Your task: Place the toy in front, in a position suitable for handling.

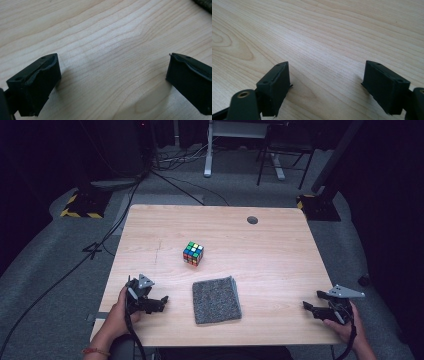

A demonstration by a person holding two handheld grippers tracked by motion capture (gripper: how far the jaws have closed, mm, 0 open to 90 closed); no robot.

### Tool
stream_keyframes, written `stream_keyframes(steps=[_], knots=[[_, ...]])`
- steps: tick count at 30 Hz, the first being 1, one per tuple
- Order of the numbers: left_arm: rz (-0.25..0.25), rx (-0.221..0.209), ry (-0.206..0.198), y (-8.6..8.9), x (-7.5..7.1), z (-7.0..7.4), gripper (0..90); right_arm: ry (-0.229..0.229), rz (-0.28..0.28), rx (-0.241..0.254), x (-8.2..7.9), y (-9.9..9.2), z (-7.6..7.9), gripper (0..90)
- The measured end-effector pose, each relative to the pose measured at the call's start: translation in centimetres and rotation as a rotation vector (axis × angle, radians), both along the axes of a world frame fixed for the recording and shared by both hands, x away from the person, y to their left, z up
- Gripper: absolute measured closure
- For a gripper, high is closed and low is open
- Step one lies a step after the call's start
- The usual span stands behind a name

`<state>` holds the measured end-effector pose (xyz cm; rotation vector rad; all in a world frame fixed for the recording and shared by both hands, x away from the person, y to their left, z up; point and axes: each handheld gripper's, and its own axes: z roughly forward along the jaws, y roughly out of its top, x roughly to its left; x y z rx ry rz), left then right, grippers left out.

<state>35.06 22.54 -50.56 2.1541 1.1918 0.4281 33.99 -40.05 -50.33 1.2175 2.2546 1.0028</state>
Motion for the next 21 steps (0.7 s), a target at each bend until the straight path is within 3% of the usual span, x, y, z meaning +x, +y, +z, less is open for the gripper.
stream_keyframes(steps=[4,14,16,21], knots=[[-0.035,0.002,0.006,0.2,0.3,0.0,0.0,0.002,-0.013,-0.013,0.1,0.1,0.0,15.0],[-0.141,0.005,0.004,0.8,0.8,0.1,0.3,-0.023,0.004,-0.055,0.2,0.8,0.2,17.6],[-0.162,0.006,0.003,0.9,0.9,0.0,0.2,-0.032,0.007,-0.024,0.3,0.9,0.5,22.6],[-0.162,0.006,-0.002,0.8,1.0,0.0,0.0,-0.088,0.095,0.033,0.7,2.2,2.6,24.4]])
